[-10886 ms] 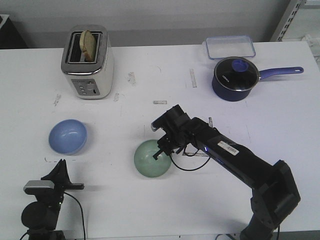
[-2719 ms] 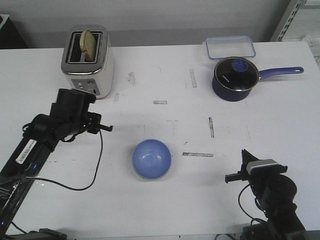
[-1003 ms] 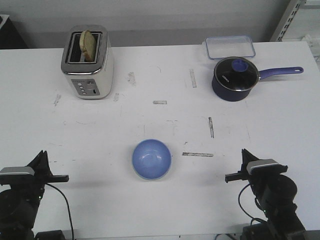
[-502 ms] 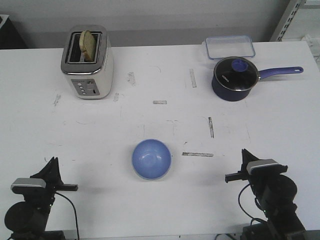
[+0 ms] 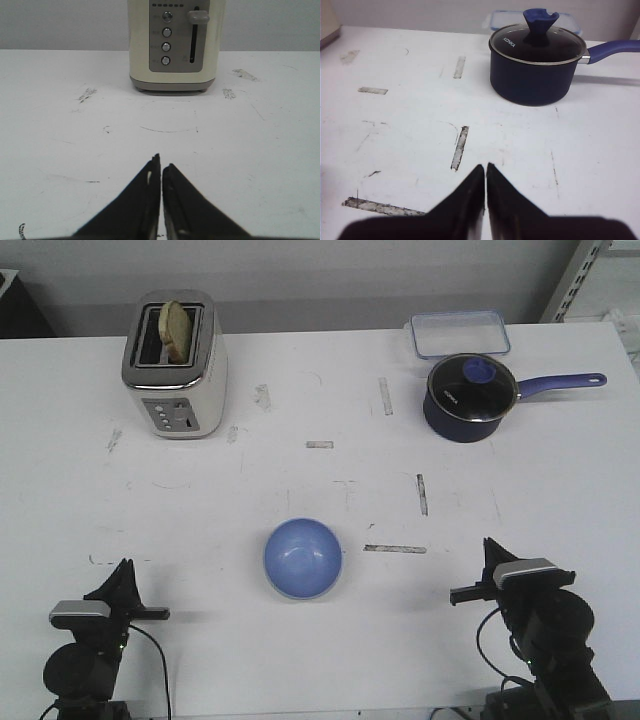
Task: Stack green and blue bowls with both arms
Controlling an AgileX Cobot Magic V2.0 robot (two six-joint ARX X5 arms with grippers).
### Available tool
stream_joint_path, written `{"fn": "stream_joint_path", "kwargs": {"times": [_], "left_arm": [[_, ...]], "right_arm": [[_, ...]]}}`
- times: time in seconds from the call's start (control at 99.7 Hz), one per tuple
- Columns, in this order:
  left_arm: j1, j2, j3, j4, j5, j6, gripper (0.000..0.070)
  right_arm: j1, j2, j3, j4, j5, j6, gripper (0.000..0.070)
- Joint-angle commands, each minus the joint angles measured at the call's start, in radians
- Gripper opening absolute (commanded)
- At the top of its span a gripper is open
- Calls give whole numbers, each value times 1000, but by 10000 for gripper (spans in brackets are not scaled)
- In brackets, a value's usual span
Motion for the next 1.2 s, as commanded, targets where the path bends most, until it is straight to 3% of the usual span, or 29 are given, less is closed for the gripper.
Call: {"fn": "stream_joint_path", "kwargs": {"times": [0.0,0.843,0.933,1.194], "left_arm": [[2,-2,-21,15,0,-5,1],[2,-2,-21,14,0,-5,1],[2,-2,-21,14,0,-5,1],[2,-2,-21,14,0,-5,1]], "right_arm": [[0,3,0,11,1,2,0],[-2,3,-1,18,2,2,0],[-22,-10,-11,23,1,-44,0],[-142,-143,-239,260,-2,-43,0]]}}
